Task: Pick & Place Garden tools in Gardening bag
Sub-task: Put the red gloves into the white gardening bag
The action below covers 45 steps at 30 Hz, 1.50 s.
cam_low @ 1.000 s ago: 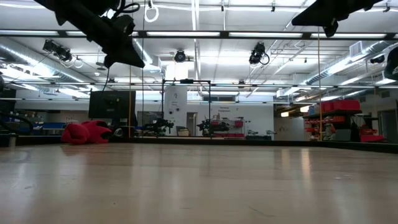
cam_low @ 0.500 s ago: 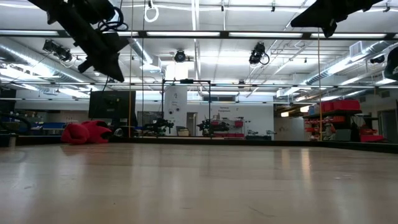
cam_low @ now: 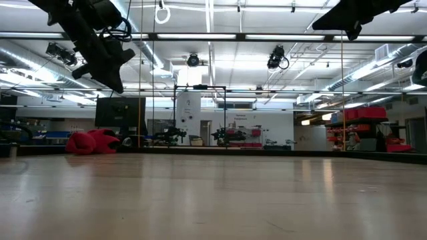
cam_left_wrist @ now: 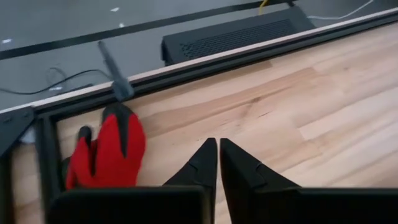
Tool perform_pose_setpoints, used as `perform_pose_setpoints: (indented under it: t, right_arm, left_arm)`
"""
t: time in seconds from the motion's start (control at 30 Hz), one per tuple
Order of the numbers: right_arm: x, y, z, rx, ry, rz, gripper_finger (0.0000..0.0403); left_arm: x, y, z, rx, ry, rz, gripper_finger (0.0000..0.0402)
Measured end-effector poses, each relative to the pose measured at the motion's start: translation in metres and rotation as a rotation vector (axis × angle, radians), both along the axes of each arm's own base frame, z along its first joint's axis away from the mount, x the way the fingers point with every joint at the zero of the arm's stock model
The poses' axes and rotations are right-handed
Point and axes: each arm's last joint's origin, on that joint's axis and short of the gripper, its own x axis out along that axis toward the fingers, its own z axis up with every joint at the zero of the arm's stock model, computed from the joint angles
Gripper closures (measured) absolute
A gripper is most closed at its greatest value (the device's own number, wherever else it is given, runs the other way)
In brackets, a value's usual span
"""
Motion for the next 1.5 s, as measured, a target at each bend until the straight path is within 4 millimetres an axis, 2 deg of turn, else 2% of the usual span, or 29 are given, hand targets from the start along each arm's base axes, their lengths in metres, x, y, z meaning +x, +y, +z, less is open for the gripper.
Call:
perform_pose_setpoints:
  t: [0.13,0.3,0.57,0.83,1.0,1.2,1.5]
  right_arm:
    - [0.0,0.0,0.0,0.0,0.001,0.0,0.0403]
    - [0.0,0.0,0.0,0.0,0.001,0.0,0.0403]
    - [0.0,0.0,0.0,0.022,-0.007,-0.006,0.0403]
    - [0.0,0.0,0.0,0.045,-0.015,-0.012,0.0403]
    - [0.0,0.0,0.0,0.049,-0.017,-0.013,0.0403]
    - [0.0,0.0,0.0,0.049,-0.016,-0.013,0.0403]
    - [0.0,0.0,0.0,0.049,-0.016,-0.013,0.0403]
  left_arm:
    - [-0.002,-0.001,-0.002,-0.004,0.034,0.024,0.0339]
    - [-0.001,0.0,-0.005,-0.026,0.054,0.031,0.0265]
    - [0.01,0.011,-0.024,-0.102,0.14,0.047,0.0148]
    - [0.013,0.028,-0.045,-0.204,0.192,0.107,0.0069]
    - [0.014,0.037,-0.054,-0.249,0.186,0.101,0.0047]
    - [0.013,0.049,-0.055,-0.219,0.166,0.098,0.0047]
    - [0.007,0.053,-0.055,-0.231,0.149,0.117,0.0047]
